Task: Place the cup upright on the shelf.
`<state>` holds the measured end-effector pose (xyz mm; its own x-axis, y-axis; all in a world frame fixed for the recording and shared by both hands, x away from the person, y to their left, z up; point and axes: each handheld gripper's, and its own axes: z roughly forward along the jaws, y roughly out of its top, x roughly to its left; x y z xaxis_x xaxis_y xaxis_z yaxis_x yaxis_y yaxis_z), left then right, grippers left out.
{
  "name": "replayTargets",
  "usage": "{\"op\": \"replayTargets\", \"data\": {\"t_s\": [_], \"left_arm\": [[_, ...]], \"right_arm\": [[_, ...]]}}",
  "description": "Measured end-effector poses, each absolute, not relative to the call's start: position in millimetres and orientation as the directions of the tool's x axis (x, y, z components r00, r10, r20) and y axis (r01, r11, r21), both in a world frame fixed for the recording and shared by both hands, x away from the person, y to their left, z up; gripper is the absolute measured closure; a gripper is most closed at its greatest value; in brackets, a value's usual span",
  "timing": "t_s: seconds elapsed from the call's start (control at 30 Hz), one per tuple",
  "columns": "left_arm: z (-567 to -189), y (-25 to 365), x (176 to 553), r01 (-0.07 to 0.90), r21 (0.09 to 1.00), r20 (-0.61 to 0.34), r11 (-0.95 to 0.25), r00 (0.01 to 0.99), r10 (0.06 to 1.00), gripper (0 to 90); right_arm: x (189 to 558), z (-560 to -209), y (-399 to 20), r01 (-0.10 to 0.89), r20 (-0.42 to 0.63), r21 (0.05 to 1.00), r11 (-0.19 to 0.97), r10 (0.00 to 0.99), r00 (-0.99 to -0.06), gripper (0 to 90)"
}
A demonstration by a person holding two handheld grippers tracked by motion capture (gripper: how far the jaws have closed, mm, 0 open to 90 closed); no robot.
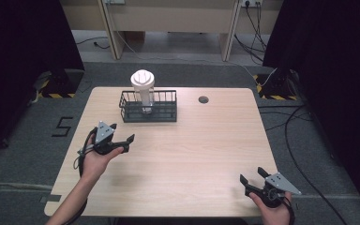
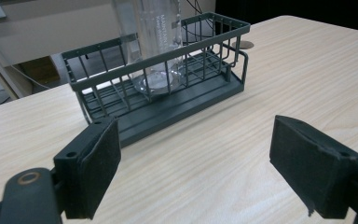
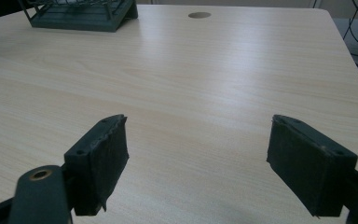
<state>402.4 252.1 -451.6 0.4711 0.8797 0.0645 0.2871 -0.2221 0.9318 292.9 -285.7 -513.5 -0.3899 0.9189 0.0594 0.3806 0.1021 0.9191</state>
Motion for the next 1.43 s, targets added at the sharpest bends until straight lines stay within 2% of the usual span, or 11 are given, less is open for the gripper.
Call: {"op": "replayTargets", "data": {"t_s": [0.8,1.1,1.43], "left_arm": [[-477,281,354,0.319,0.926,0.048,-0.201,0.429,0.902,16.0],[-495,284,346,0.346,0.919,0.036,-0.19,0.407,0.913,16.1],[-499,285,347,0.347,0.926,0.0,-0.149,0.393,0.92,16.9]], "right_arm": [[293,-514,-286,0.38,0.054,0.919,0.107,0.919,-0.391,20.6],[293,-514,-285,0.382,0.053,0.918,0.108,0.92,-0.389,20.6],[293,-514,-284,0.386,0.052,0.916,0.111,0.919,-0.39,20.6]]}}
